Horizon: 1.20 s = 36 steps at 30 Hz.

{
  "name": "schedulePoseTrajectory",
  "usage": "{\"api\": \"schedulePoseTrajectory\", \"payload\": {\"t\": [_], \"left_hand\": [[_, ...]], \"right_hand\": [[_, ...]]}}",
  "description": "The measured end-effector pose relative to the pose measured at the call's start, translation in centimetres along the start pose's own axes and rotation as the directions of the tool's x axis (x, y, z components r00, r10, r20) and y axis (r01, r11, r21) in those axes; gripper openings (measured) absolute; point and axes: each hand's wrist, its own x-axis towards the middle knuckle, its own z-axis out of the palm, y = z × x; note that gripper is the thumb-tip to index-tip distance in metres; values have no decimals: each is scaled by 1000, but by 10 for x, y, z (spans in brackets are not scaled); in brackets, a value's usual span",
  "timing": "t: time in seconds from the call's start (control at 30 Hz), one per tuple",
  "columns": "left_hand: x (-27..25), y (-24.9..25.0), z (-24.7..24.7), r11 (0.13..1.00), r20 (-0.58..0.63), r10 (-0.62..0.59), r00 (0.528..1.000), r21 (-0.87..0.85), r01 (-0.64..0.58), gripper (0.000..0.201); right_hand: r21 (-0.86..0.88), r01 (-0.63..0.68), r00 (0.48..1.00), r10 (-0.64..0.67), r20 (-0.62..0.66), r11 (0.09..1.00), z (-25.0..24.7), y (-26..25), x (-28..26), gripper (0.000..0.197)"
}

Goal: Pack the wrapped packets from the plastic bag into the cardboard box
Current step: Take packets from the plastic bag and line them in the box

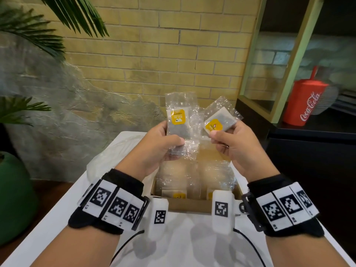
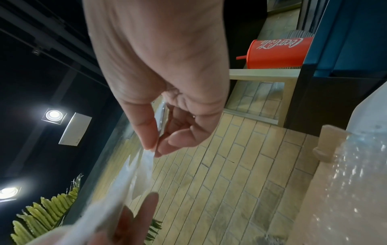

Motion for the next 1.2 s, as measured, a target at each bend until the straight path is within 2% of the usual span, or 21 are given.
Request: {"api": "schedulePoseTrajectory", "payload": {"t": [0.1, 0.17, 0.27, 0.3, 0.37, 0.43, 0.57, 0.77, 0.83, 0.9, 1.0, 1.03, 1.1, 1.2], "left_hand": [[-2, 1, 3, 1000, 38, -4, 999, -17, 5, 27], [-2, 1, 4, 1000, 30, -4, 1000, 9, 3, 27], [-1, 1, 0, 994, 19, 9, 1000, 107, -11, 28], [-1, 2, -2, 990, 30, 10, 1000, 143, -14, 27], [-3, 3, -5, 982, 66, 2, 998, 187, -14, 25], [-5, 4, -4, 982, 112, -8, 994, 190, -14, 25], [-8, 5, -1, 985, 190, -27, 981, 174, -7, 22], [-9, 7, -3, 991, 235, -76, 969, 128, 46, 26], [-8, 7, -2, 993, 190, -81, 978, 97, 64, 29], [-6, 7, -2, 995, 128, -81, 988, 62, 74, 29], [-4, 6, -1, 995, 46, -94, 995, 32, 92, 29], [-3, 5, 1, 995, 29, -97, 995, 32, 96, 29], [-4, 3, 5, 994, 18, -102, 995, 39, 102, 32], [-8, 2, 14, 993, 20, -105, 994, 54, 104, 37]], "right_hand": [[-8, -53, 998, 53, 39, 999, 8, 4, 0, 42], [-35, -83, 997, 83, -4, 996, 10, 8, 2, 60], [-247, -11, 991, -23, -134, 969, 4, 6, 3, 98], [-354, 34, 987, -86, -133, 935, 1, 3, 2, 103], [-543, 111, 985, -165, -51, 832, -2, -3, 0, 98], [-623, 140, 990, -126, 66, 769, -2, -4, -1, 87], [-545, 157, 967, -17, 253, 824, 3, 1, -5, 57], [-544, 153, 921, 80, 381, 825, 1, 2, -7, 24], [-603, 139, 934, 99, 344, 785, -2, -1, -6, 19], [-570, 90, 957, 87, 276, 816, -6, -3, -5, 24], [-357, -36, 995, 68, 78, 933, -13, -2, -4, 64], [-340, -25, 1000, 25, -5, 940, -13, -3, -4, 63], [-366, -1, 992, -46, -119, 931, -12, -6, -7, 45], [-322, -73, 984, 15, -178, 944, -8, -9, -15, 38]]}}
